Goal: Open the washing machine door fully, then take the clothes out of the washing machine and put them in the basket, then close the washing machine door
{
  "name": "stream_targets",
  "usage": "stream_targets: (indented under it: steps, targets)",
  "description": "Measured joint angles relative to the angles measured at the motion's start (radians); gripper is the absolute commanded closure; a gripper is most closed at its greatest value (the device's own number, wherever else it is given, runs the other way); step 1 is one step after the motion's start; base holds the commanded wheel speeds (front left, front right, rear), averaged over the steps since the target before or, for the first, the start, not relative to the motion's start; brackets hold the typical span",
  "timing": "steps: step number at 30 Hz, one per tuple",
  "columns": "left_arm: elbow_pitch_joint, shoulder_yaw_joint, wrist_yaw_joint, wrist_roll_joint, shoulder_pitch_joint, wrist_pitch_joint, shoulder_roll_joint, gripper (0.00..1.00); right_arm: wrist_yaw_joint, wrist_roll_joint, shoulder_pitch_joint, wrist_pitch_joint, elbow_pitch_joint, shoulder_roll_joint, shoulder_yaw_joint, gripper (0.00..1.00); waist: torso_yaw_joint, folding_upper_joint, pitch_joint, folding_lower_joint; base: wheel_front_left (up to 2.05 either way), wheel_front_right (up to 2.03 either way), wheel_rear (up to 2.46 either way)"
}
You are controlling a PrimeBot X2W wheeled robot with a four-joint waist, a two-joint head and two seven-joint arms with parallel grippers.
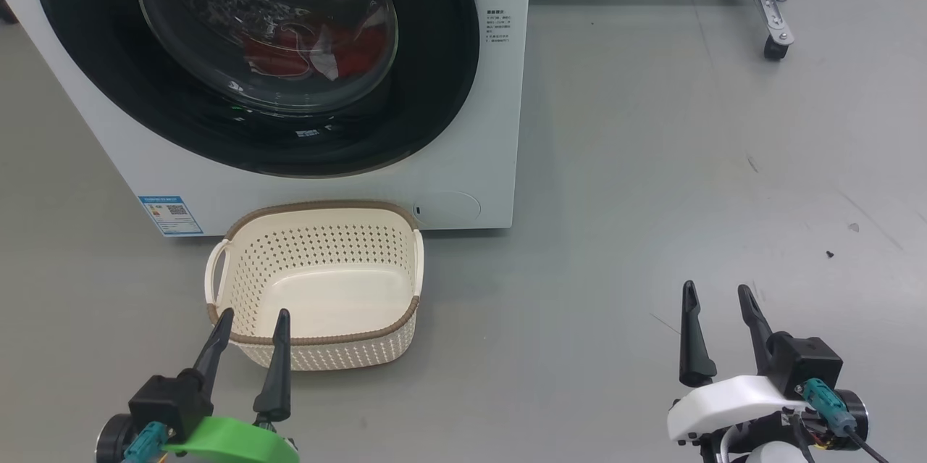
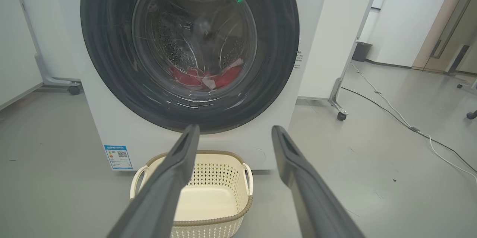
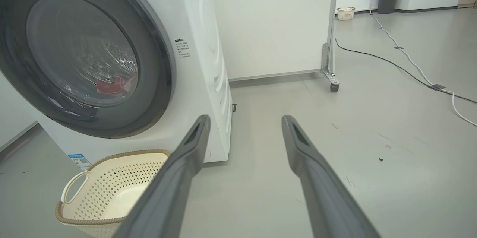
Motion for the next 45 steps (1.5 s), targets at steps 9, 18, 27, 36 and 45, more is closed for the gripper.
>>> stream_targets:
  steps: [9, 18, 27, 36, 45]
  targets:
    - [0.038, 0.007, 0.017, 0.000, 0.000, 0.000, -0.006, 0.00, 0.000, 0.003, -0.002, 0.000, 0.029, 0.000, 0.003, 0.00, -0.002, 0.0000, -0.004, 0.0000, 0.00, 0.00, 0.00]
    - [0.053, 0.017, 0.020, 0.000, -0.001, 0.000, -0.014, 0.00, 0.000, 0.009, -0.011, 0.000, 0.043, 0.000, 0.010, 0.00, -0.007, 0.0000, -0.007, 0.0000, 0.00, 0.00, 0.00]
    - [0.065, 0.017, 0.020, 0.025, -0.002, 0.000, -0.015, 0.00, 0.000, 0.008, -0.022, 0.000, 0.060, 0.000, 0.013, 0.00, -0.009, 0.0000, -0.010, 0.0000, 0.00, 0.00, 0.00]
    - [0.077, 0.018, 0.020, 0.025, -0.002, 0.000, -0.016, 0.00, 0.000, 0.007, -0.022, -0.002, 0.069, 0.000, 0.016, 0.00, -0.009, 0.0000, -0.014, 0.0000, 0.00, 0.00, 0.00]
    - [0.086, 0.020, 0.020, 0.025, -0.002, 0.000, -0.019, 0.00, 0.000, 0.007, -0.027, -0.003, 0.076, -0.005, 0.016, 0.00, -0.008, 0.0000, -0.017, 0.0000, 0.00, 0.00, 0.00]
